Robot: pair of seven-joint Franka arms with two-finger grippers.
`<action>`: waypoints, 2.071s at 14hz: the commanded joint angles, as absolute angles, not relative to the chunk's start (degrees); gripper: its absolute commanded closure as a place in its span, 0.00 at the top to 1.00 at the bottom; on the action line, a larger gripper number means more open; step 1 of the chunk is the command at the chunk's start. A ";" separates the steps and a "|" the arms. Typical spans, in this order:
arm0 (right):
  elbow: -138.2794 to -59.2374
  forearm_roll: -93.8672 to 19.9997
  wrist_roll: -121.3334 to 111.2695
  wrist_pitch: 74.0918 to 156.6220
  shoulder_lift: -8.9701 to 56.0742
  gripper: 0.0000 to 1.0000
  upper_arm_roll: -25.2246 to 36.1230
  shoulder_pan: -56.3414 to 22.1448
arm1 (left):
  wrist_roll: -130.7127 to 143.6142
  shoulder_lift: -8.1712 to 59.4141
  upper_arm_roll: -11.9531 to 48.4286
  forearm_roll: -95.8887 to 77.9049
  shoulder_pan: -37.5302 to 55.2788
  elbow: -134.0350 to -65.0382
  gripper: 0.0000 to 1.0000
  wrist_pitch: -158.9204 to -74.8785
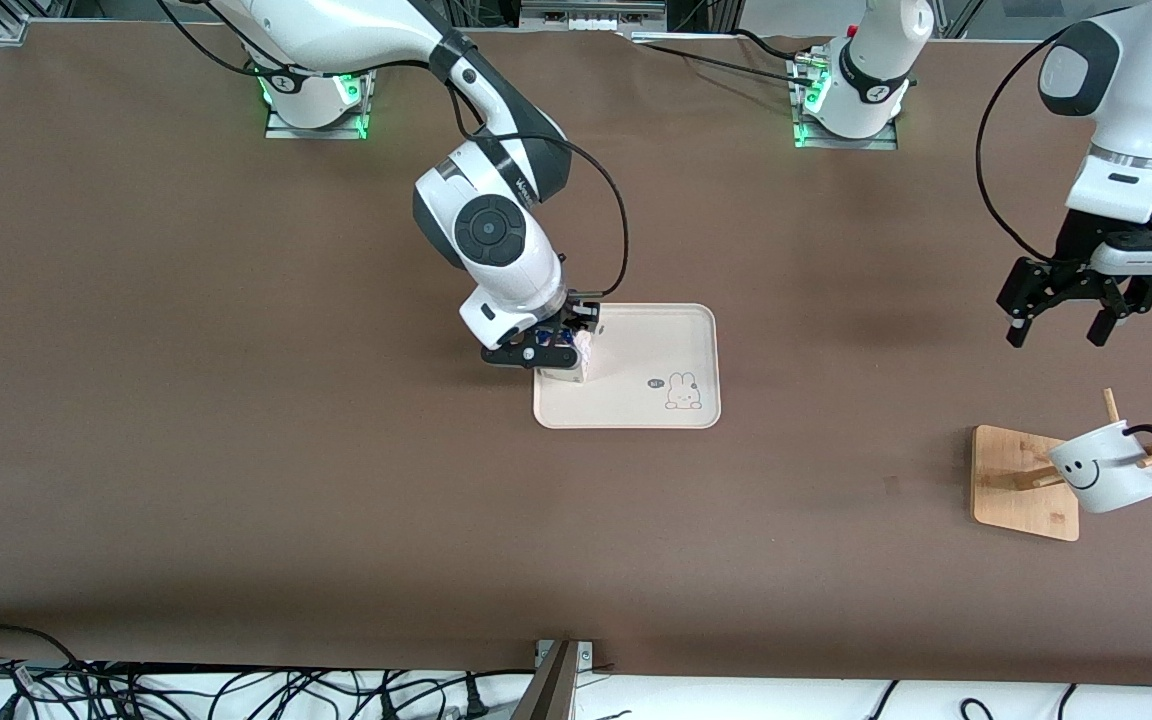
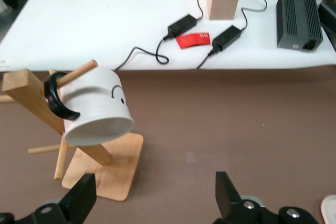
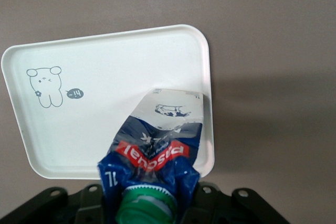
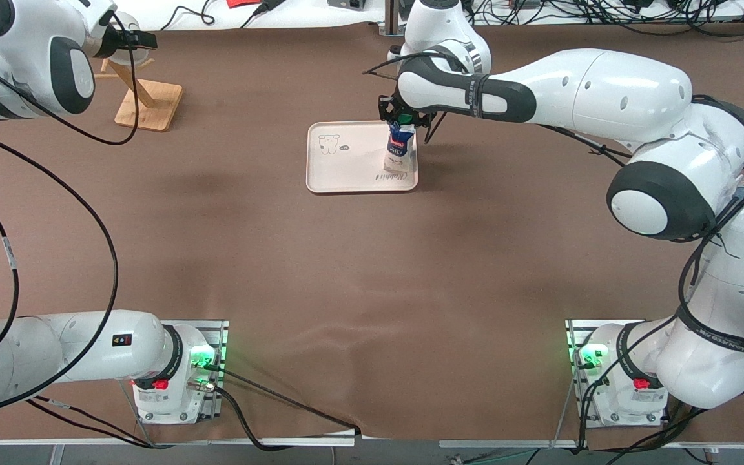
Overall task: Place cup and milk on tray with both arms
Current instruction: 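Carry the milk carton onto the tray with the right gripper, then release the carton and withdraw the right gripper while the left gripper lowers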
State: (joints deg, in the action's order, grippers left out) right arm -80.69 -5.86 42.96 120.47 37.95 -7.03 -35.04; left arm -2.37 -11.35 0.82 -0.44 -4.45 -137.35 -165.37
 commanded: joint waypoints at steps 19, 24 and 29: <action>-81.79 -6.06 20.86 95.80 13.22 1.00 15.47 -30.62 | -0.62 14.40 1.23 -0.18 -8.35 -134.84 1.00 -200.74; -96.48 -4.84 7.32 95.62 -1.03 1.00 4.94 -12.87 | -0.70 18.36 1.23 0.09 -8.26 -127.72 1.00 -200.65; -96.42 -1.85 6.33 94.39 -2.03 1.00 3.96 -11.34 | -0.88 20.65 0.79 -0.35 -8.44 -124.19 1.00 -200.65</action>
